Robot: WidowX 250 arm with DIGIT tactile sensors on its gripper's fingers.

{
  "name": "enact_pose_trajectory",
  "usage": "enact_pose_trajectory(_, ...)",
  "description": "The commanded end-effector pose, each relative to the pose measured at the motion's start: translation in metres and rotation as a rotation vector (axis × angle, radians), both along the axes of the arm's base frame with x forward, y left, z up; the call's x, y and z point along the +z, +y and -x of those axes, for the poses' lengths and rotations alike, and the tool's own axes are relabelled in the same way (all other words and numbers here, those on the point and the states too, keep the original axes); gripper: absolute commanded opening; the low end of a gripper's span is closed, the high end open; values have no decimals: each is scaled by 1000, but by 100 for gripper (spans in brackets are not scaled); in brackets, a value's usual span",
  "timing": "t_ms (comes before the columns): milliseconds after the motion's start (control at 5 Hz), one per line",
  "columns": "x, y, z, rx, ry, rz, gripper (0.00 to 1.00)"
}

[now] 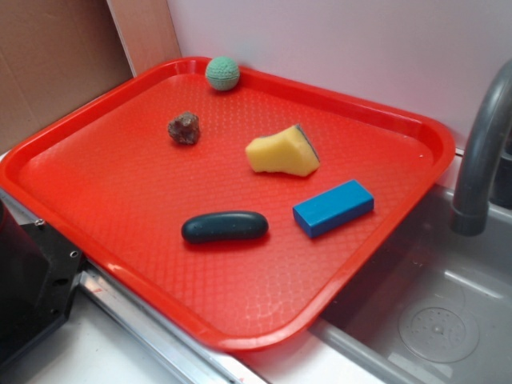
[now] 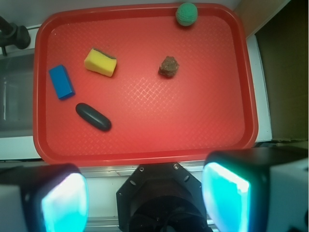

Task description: Grab the blue block.

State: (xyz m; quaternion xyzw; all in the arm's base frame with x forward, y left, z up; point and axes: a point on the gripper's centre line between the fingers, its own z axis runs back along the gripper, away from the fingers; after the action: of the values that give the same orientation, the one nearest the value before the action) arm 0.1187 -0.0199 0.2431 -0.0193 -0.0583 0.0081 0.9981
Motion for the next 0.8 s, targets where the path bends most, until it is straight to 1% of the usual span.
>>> enact_pose_trajectory(0, 0, 0, 0, 0, 0, 0, 100)
enact_pose_trajectory(200, -23, -31, -23, 33, -147, 1, 100)
enact_pose_trajectory(400, -44, -48, -44, -44, -166, 28, 100)
enact_pose_trajectory(600, -71, -73, -66, -222, -146, 52, 100)
